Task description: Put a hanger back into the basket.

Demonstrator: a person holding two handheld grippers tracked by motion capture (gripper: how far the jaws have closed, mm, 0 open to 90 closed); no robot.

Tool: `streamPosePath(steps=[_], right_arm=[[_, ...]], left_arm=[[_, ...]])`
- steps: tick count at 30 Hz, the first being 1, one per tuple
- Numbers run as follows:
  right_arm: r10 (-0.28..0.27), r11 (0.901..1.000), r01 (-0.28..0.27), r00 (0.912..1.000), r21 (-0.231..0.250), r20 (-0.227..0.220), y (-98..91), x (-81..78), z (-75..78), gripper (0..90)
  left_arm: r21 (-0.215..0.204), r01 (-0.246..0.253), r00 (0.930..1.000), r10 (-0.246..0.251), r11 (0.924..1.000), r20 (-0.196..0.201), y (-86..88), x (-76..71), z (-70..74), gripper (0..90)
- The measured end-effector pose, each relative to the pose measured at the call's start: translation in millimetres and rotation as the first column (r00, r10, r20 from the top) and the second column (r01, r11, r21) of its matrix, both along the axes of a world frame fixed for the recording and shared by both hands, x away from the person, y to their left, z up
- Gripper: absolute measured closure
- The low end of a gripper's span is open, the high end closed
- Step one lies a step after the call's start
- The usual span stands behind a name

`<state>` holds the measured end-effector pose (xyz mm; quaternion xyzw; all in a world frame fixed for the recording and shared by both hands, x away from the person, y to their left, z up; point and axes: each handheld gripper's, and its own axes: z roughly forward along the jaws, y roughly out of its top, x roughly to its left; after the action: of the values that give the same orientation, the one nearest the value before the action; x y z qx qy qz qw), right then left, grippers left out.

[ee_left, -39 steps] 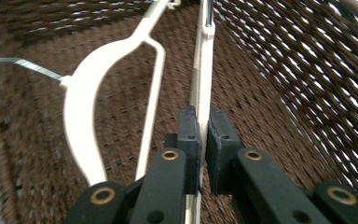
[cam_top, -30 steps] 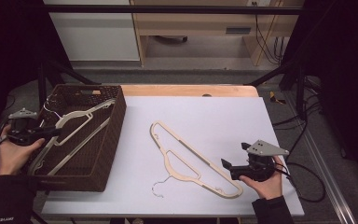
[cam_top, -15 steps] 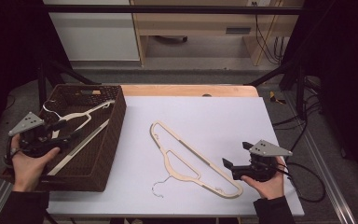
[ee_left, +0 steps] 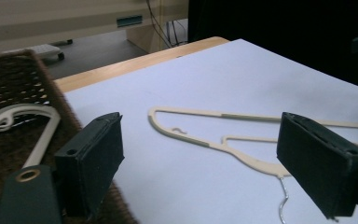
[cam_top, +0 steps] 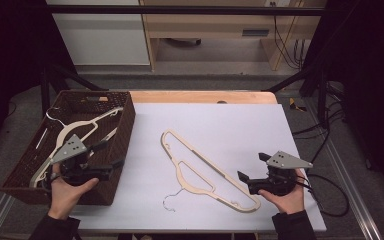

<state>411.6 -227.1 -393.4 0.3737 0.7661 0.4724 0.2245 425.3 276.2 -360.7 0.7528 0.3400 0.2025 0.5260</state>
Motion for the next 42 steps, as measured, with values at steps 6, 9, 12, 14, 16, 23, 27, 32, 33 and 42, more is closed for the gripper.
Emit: streamPosePath(steps=[6,9,12,14,16,23,27,32,33,42], right_arm=[[0.02,0.9996,-0.021,0.9998,-0.017,-0.008,2.8,-2.1,-2.8,7.2],[0.033,0.999,-0.033,0.9993,-0.029,-0.018,5.3,-2.5,-5.1,7.4],[0.045,0.9983,-0.046,0.9986,-0.037,-0.029,8.9,-2.0,-7.8,7.9],[0.057,0.9972,-0.058,0.9977,-0.046,-0.038,11.7,-1.5,-10.2,8.2],[0.069,0.9957,-0.072,0.9964,-0.059,-0.05,15.1,-1.8,-12.9,8.2],[0.112,0.9878,-0.121,0.989,-0.097,-0.096,27.0,-3.8,-23.4,11.2],[0.136,0.9808,-0.151,0.9829,-0.123,-0.124,34.5,-4.5,-29.7,14.5],[0.162,0.9646,-0.198,0.9663,-0.174,-0.2,50.5,-3.2,-46.9,20.4],[0.162,0.9646,-0.198,0.9663,-0.174,-0.2,50.5,-3.2,-46.9,20.4],[0.191,0.9325,-0.268,0.9352,-0.242,-0.298,62.6,-4.3,-68.1,38.7]], left_arm=[[0.012,0.042,0.9991,-0.042,0.999,0.004,-20.2,-6.3,-8.9,14.5],[0.02,0.068,0.9976,-0.069,0.9975,0.005,-30.6,-9.1,-13.0,14.5],[0.033,0.098,0.9951,-0.098,0.9946,-0.002,-41.2,-11.0,-18.0,14.5],[0.043,0.115,0.9934,-0.115,0.9924,-0.01,-46.8,-11.6,-21.9,14.5],[0.038,0.129,0.9915,-0.128,0.9909,-0.02,-52.9,-12.0,-26.4,14.6],[0.071,0.165,0.9859,-0.162,0.9837,-0.041,-67.0,-13.5,-36.0,14.8],[0.077,0.176,0.9837,-0.173,0.9813,-0.049,-71.0,-14.3,-40.0,15.3],[0.094,0.194,0.9796,-0.187,0.9766,-0.074,-76.3,-13.9,-47.4,15.7],[0.094,0.194,0.9796,-0.187,0.9766,-0.074,-76.3,-13.9,-47.4,15.7],[0.109,0.203,0.9768,-0.193,0.9732,-0.092,-80.3,-13.5,-54.2,16.2]])
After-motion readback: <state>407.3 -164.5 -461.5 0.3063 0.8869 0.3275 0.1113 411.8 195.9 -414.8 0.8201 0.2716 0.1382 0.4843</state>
